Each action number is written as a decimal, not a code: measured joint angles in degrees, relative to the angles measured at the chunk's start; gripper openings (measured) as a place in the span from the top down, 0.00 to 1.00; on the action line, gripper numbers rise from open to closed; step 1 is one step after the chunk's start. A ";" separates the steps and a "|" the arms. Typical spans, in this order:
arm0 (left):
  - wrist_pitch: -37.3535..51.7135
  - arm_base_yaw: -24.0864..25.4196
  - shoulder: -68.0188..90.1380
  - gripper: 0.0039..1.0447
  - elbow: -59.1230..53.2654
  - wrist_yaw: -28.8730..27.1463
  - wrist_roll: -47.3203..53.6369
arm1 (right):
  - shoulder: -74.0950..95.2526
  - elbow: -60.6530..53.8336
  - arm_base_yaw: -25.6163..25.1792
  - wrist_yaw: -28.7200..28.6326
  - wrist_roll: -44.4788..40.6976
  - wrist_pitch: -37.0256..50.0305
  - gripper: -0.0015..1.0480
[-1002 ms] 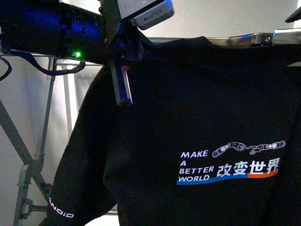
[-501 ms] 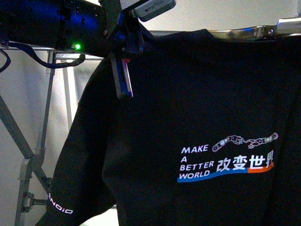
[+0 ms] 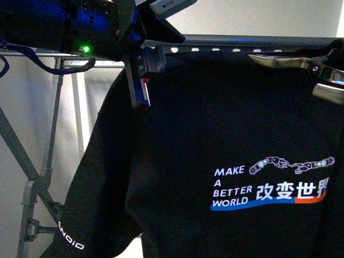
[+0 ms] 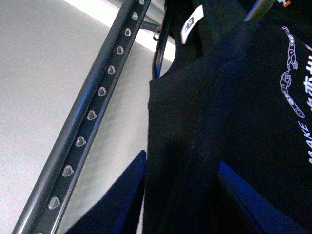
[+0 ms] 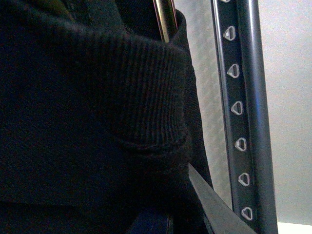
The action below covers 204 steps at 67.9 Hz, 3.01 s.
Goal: Hang clothes on hanger
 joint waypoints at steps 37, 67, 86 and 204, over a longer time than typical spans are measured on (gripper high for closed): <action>6.40 0.74 -2.84 0.06 0.26 -30.29 -97.66 | -3.76 -5.33 -3.52 -2.89 7.32 -17.42 0.96; 7.17 2.03 -4.70 0.06 -0.13 -32.79 -111.40 | -6.60 -6.82 -4.92 -9.53 31.56 -29.31 0.96; 0.94 3.10 -3.41 0.06 0.31 -36.13 -112.04 | -11.37 -6.80 -9.38 -18.69 65.51 -26.10 0.96; 14.01 15.69 -60.00 0.97 -73.66 -33.42 -66.34 | -29.77 -44.15 -12.44 -19.41 133.17 8.46 0.96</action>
